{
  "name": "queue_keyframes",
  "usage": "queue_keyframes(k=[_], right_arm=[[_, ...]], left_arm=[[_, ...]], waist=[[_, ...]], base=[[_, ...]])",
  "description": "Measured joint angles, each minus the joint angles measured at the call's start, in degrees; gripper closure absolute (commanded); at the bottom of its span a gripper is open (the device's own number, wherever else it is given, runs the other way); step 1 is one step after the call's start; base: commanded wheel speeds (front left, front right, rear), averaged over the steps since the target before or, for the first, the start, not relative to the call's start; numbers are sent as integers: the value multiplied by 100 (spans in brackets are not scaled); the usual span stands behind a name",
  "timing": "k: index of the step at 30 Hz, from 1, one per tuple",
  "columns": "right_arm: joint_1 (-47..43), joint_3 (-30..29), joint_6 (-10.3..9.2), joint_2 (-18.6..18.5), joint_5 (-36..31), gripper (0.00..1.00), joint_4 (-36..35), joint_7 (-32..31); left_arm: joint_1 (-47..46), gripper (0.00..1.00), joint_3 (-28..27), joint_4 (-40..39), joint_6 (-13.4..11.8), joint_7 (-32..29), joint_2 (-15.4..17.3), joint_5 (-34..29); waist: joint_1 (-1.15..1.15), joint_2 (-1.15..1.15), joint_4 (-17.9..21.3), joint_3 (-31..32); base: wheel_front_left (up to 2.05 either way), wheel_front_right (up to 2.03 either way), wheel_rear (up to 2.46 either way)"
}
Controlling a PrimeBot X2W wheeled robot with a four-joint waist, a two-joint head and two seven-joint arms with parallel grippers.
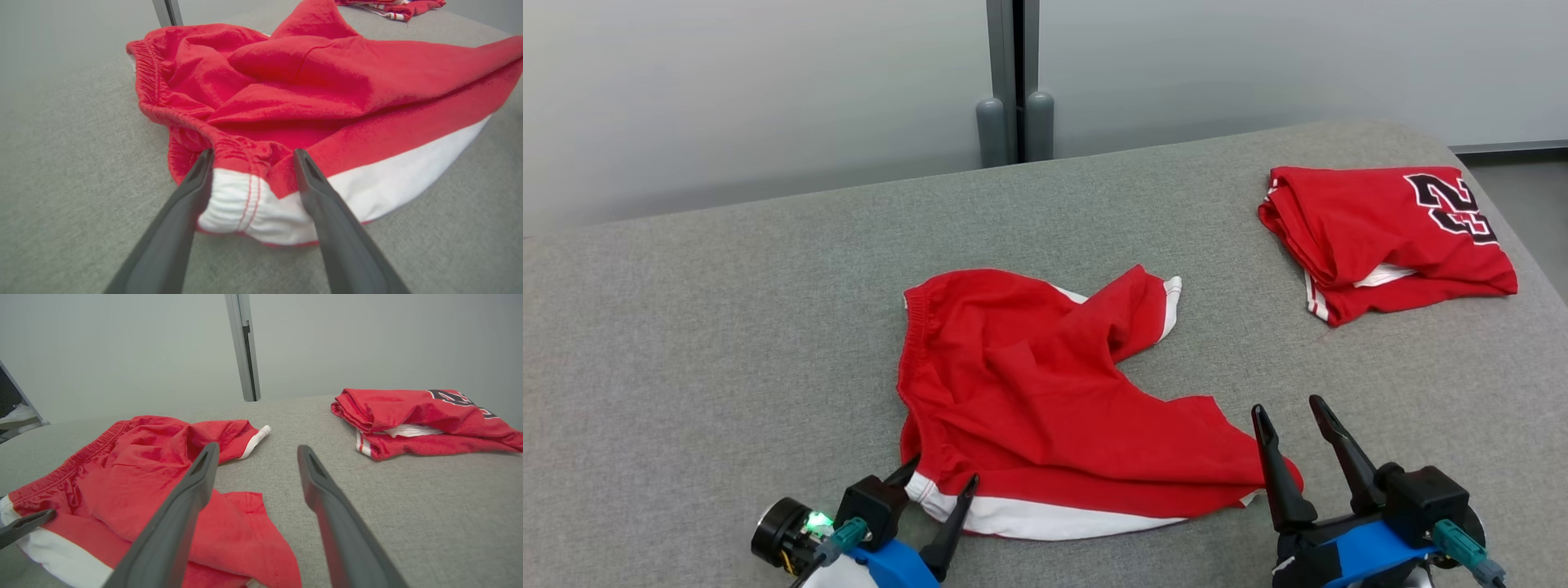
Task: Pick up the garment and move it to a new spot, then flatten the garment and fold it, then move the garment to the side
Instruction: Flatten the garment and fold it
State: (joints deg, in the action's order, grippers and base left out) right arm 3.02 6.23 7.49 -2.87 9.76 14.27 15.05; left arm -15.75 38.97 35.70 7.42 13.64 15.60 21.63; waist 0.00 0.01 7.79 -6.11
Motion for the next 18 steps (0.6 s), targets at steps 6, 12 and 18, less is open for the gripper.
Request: queue_keyframes(k=[6, 12, 18], right_arm=[[-1, -29, 0, 0, 22, 0, 5, 0], [-36, -105, 0, 0, 41, 0, -11, 0], [-81, -152, 0, 0, 48, 0, 19, 0]], left_arm=[[0, 68, 385, 200, 1, -78, 54, 323], [-24, 100, 336, 232, -1, 16, 22, 625], [52, 100, 1, -25, -151, 118, 14, 764]], waist=[[0, 0, 17, -11], [0, 0, -75, 21], [0, 0, -375, 66]], base=[[0, 0, 0], [0, 0, 0], [0, 0, 0]])
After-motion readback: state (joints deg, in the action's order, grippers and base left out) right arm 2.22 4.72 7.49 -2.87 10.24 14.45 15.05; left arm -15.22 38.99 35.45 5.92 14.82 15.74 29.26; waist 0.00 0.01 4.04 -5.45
